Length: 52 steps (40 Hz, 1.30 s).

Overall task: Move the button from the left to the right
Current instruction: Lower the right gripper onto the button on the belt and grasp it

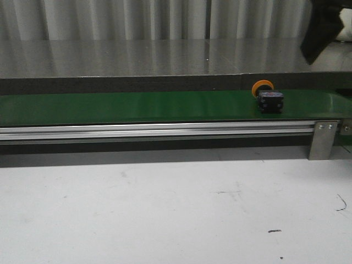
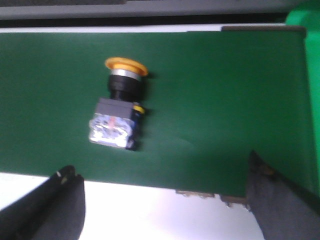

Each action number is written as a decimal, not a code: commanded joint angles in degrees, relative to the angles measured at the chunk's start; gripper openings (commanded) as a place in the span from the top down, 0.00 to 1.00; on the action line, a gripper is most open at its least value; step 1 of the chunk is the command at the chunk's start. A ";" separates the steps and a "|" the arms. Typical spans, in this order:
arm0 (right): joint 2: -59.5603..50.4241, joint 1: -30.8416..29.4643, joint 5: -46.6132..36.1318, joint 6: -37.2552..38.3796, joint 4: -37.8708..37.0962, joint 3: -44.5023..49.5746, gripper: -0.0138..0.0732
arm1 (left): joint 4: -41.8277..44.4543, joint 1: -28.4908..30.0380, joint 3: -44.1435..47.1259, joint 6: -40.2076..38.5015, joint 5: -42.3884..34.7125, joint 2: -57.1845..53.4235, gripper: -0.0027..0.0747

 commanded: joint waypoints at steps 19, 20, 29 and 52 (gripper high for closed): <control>18.28 0.14 3.93 0.58 1.61 -18.17 0.08 | -0.78 -0.31 -1.62 -0.54 -4.40 0.42 0.99; 18.98 0.09 3.97 0.58 1.61 -18.29 0.08 | -0.78 -0.31 -1.62 -0.54 -4.40 0.42 0.99; 20.99 -0.11 4.31 0.58 1.61 -18.29 0.13 | -0.78 -0.31 -1.62 -0.54 -4.40 0.42 0.99; 17.24 -4.71 4.79 0.58 0.16 -18.36 0.67 | -0.78 -0.31 -1.62 -0.54 -4.40 0.42 0.99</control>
